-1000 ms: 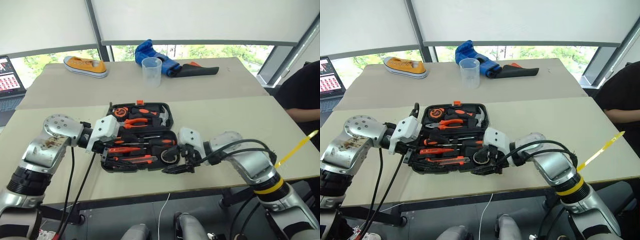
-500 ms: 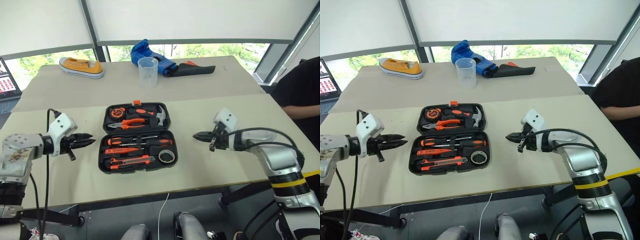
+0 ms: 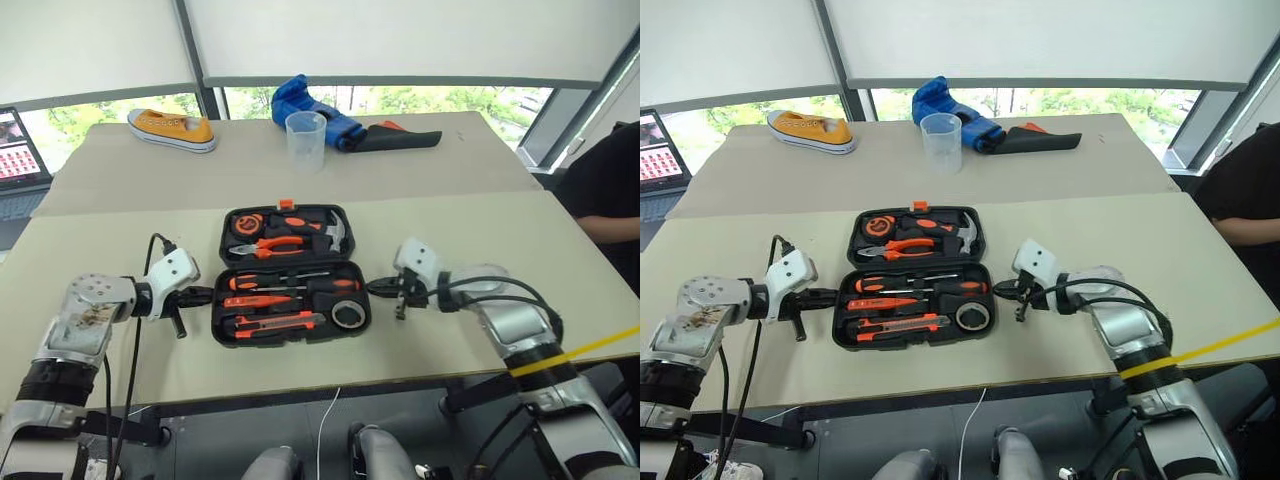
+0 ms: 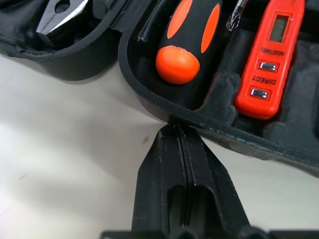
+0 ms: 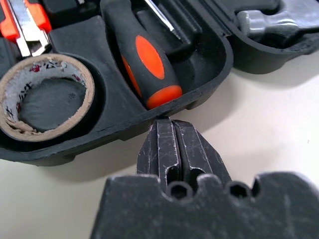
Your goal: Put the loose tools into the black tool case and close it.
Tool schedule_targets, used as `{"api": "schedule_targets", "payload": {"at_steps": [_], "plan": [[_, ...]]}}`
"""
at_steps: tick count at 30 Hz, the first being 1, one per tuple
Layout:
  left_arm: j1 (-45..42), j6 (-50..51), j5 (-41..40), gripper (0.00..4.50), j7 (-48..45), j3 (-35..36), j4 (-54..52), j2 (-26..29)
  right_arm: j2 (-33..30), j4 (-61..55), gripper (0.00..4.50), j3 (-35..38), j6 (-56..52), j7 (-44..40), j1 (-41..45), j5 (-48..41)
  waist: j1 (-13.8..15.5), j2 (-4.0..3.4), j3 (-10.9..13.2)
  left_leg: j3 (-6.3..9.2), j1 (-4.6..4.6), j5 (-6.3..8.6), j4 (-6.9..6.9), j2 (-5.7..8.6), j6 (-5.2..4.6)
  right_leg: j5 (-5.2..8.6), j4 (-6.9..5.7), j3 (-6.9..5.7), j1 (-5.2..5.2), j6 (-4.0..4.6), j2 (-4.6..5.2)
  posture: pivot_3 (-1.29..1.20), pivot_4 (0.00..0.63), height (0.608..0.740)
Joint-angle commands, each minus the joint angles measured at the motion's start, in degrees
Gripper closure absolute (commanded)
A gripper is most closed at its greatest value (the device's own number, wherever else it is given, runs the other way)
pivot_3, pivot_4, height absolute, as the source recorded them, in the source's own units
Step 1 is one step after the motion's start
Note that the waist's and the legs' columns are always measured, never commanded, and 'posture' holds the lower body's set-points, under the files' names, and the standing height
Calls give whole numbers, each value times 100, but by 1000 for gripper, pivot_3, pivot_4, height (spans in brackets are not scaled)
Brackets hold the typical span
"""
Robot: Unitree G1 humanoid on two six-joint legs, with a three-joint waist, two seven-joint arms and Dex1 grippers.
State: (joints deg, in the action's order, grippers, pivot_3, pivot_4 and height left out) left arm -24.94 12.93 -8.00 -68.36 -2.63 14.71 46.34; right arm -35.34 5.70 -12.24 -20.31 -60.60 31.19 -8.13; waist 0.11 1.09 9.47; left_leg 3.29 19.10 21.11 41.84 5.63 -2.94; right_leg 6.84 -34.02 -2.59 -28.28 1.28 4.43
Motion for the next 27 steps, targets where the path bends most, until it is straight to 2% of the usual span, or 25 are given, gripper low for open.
{"api": "schedule_targets", "payload": {"at_steps": [1,7,11,15,24,27], "plan": [[-289,-29,-318,4447,-354,-362,-784,-368,-18,-739,4500,127,101,-268,-129,-359,22,0,0,0,1,0,0,0,0,0,0,-2,0,0,1,0,150,724],[-261,80,-214,4447,-400,-643,-1022,-640,-370,-1014,4500,470,44,-165,-620,-256,77,0,0,0,4,0,8,0,0,0,1,-2,7,-1,10,0,150,724],[-101,101,-151,4447,-522,-730,-1120,-580,-639,-1395,4500,750,-24,-193,-1135,-335,85,-1,-1,2,5,0,14,-1,0,-1,-1,19,9,-1,13,0,150,724],[106,-79,-51,4447,-629,-654,-1132,-271,-780,-1477,4500,783,67,-55,-1417,-224,45,-1,-1,-2,-1,0,15,-4,0,-1,0,28,9,-1,13,0,150,724],[732,-515,-97,4447,-960,-169,-732,805,-1183,-1335,4500,1164,178,62,-1853,-258,1,-1,-1,-24,-30,0,12,-21,1,-1,-3,37,15,3,-1,0,150,724],[640,-461,-112,4447,-889,-23,-373,958,-1333,-1121,4500,1334,258,-21,-1851,-338,-6,-1,-1,-30,-37,0,8,-23,1,-1,-2,35,17,3,-3,0,150,724]]}}
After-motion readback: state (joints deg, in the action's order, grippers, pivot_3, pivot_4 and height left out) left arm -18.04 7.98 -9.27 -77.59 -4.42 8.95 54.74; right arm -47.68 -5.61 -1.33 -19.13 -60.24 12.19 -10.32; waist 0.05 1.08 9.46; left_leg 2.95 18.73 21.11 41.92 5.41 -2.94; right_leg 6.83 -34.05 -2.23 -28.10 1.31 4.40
